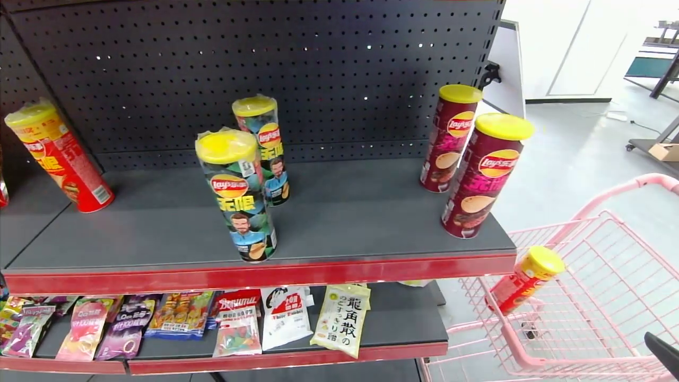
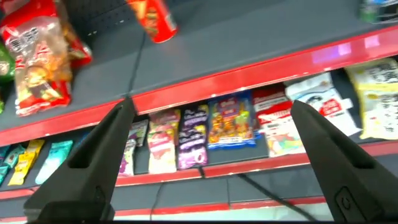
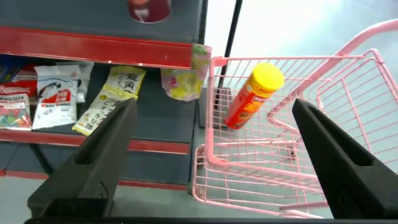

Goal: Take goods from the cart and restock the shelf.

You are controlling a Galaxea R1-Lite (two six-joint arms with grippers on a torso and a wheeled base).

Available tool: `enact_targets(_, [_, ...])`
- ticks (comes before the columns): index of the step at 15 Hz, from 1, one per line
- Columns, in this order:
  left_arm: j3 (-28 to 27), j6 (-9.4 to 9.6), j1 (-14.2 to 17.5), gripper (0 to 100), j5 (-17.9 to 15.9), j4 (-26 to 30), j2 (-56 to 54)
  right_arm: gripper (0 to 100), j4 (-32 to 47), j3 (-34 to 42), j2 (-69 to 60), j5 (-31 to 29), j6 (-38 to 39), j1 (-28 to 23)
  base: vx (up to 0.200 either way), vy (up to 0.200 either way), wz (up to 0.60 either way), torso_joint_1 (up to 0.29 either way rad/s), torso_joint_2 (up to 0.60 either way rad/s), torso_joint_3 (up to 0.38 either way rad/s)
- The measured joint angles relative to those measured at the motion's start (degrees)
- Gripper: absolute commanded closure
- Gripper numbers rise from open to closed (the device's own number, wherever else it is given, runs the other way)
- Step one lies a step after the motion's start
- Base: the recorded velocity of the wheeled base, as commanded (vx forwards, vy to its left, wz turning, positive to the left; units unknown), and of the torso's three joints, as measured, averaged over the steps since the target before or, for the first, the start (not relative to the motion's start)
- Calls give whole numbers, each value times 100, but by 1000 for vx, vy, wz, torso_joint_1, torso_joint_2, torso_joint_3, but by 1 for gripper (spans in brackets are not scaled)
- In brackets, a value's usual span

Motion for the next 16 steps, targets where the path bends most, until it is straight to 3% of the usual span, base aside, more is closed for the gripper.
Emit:
enact_targets(5, [33,106,-13,0,-28,-2,-124,0,15,7,163,-5,-282,-9,0,0,0,0,0,0])
enact_targets(8, [98,60,-51,0,-406,0,-395,0,6,2,235,-13,-282,-6,0,0,0,0,0,0])
enact_targets(9, [111,-26,-63,0,-624,2,-474,0,4,-9,262,-16,-282,-15,0,0,0,0,0,0])
enact_targets(12, [135,-627,-88,0,-1090,7,-561,0,4,2,301,-16,-282,-13,0,0,-200,-1,1,1])
enact_targets(16, [135,-677,-115,0,-1170,5,-550,0,4,35,325,-9,-279,-15,0,0,-600,1,4,2])
